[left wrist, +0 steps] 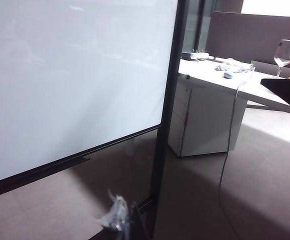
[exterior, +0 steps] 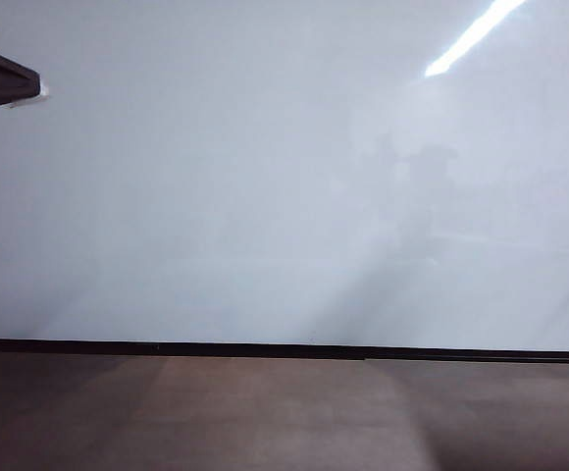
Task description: Reach to the right to find the marker pen, pick it up, and write the number 17 on the whiteboard.
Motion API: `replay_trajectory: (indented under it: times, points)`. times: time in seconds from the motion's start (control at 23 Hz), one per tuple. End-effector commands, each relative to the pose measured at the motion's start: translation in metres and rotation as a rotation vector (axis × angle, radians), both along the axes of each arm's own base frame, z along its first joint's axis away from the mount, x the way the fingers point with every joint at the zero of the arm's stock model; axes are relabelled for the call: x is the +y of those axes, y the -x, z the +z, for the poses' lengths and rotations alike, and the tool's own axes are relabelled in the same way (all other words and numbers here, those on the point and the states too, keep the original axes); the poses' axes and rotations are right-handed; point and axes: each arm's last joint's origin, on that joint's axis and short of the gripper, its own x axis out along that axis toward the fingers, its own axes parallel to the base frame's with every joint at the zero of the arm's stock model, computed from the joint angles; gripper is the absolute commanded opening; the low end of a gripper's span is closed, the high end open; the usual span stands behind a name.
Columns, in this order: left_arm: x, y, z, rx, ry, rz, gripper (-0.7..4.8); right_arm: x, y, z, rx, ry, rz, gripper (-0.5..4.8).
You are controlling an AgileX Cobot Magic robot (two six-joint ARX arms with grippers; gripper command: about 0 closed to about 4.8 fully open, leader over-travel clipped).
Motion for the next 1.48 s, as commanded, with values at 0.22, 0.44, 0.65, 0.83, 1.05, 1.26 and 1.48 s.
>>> replay_trajectory:
  times: [0.22,0.44,0.65,0.83,1.05,1.26,1.48]
  points:
    - [0.0,0.0,0.001,-0.009,0.007,0.004,-0.05,-0.001,0.02,0.067,-0.451,-0.089,-0.028,-0.06]
    - [0.0,0.0,0.001,-0.009,0.007,0.004,-0.05,-0.005,0.083,0.24,-0.843,0.014,-0.286,-0.06]
    - [0.0,0.0,0.001,-0.009,0.007,0.005,-0.05,-0.004,0.055,0.394,-0.974,0.203,-0.34,-0.04]
    - [0.0,0.0,0.001,-0.009,0.007,0.004,-0.05,-0.007,-0.004,0.464,-1.037,0.322,-0.263,-0.04]
    - [0.0,0.0,0.001,-0.009,0.007,0.005,-0.05,-0.08,-0.107,0.472,-0.917,0.079,-0.049,-0.05]
    - [0.0,0.0,0.001,-0.009,0.007,0.004,-0.05,-0.146,-0.189,0.407,-0.568,0.125,0.094,-0.05]
    - [0.0,0.0,0.001,-0.009,0.007,0.004,-0.05,-0.171,-0.237,0.312,-0.365,0.081,0.074,-0.05]
